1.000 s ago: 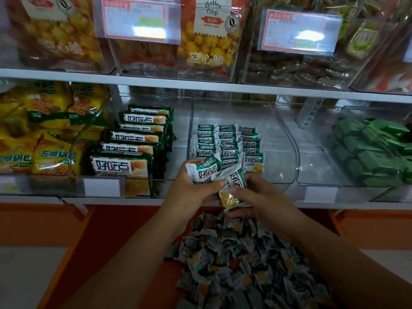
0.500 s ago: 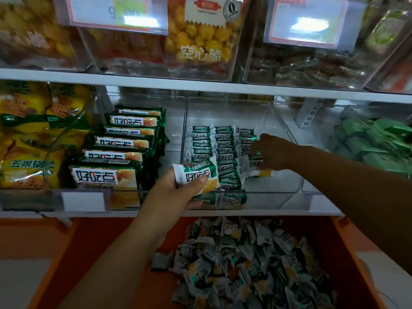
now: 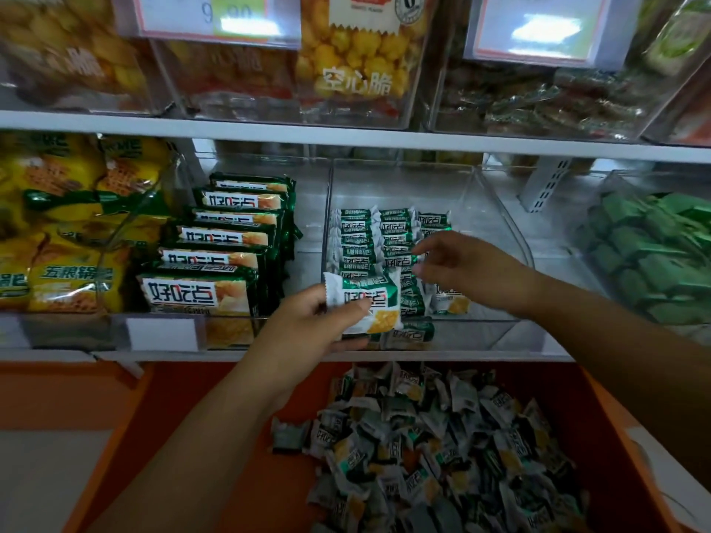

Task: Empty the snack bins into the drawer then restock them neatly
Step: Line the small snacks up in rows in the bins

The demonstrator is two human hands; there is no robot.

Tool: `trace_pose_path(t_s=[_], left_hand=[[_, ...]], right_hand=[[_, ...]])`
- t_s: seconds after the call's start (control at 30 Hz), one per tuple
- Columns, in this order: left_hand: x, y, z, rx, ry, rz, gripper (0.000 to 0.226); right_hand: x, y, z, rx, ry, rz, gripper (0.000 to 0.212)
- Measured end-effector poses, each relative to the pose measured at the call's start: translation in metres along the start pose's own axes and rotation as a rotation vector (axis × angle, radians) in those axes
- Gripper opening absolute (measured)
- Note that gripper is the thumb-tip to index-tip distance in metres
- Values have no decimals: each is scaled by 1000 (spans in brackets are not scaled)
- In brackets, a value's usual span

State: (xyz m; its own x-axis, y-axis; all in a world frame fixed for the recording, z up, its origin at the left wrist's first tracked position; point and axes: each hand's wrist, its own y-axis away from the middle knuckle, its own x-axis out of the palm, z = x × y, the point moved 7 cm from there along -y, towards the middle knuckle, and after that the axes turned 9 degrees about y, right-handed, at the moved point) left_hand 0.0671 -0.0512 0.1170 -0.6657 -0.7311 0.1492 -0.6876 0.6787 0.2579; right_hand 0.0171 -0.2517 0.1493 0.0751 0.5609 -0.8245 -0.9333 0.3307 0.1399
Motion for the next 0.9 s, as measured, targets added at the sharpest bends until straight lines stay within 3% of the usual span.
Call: trace_pose_path(t_s=[0.07, 0.17, 0.23, 0.33, 0.43, 0.5, 0.63, 0.9], left_hand=[[4, 2, -1, 32, -89, 9, 42], [11, 5, -3, 69, -107, 22, 15], [16, 6, -2, 73, -24, 39, 14], [14, 6, -10, 192, -137, -2, 18], [-13, 7, -31, 431, -398, -268, 28], [-31, 3, -33, 480, -530, -366, 48], [-31, -16, -2, 280, -772, -224, 70], [-34, -22, -7, 396, -743, -247, 55]], right_hand=[[12, 25, 25, -71, -181, 109, 28], [17, 43, 38, -120, -268, 155, 31], [16, 46, 40, -121, -254, 163, 33], [13, 42, 38, -123, -132, 142, 34], [-14, 28, 25, -115, 96, 30, 37], [-39, 14, 6, -51, 315, -52, 42], [-31, -13, -23, -7, 691, 93, 35], [-3, -34, -42, -31, 862, 281, 42]])
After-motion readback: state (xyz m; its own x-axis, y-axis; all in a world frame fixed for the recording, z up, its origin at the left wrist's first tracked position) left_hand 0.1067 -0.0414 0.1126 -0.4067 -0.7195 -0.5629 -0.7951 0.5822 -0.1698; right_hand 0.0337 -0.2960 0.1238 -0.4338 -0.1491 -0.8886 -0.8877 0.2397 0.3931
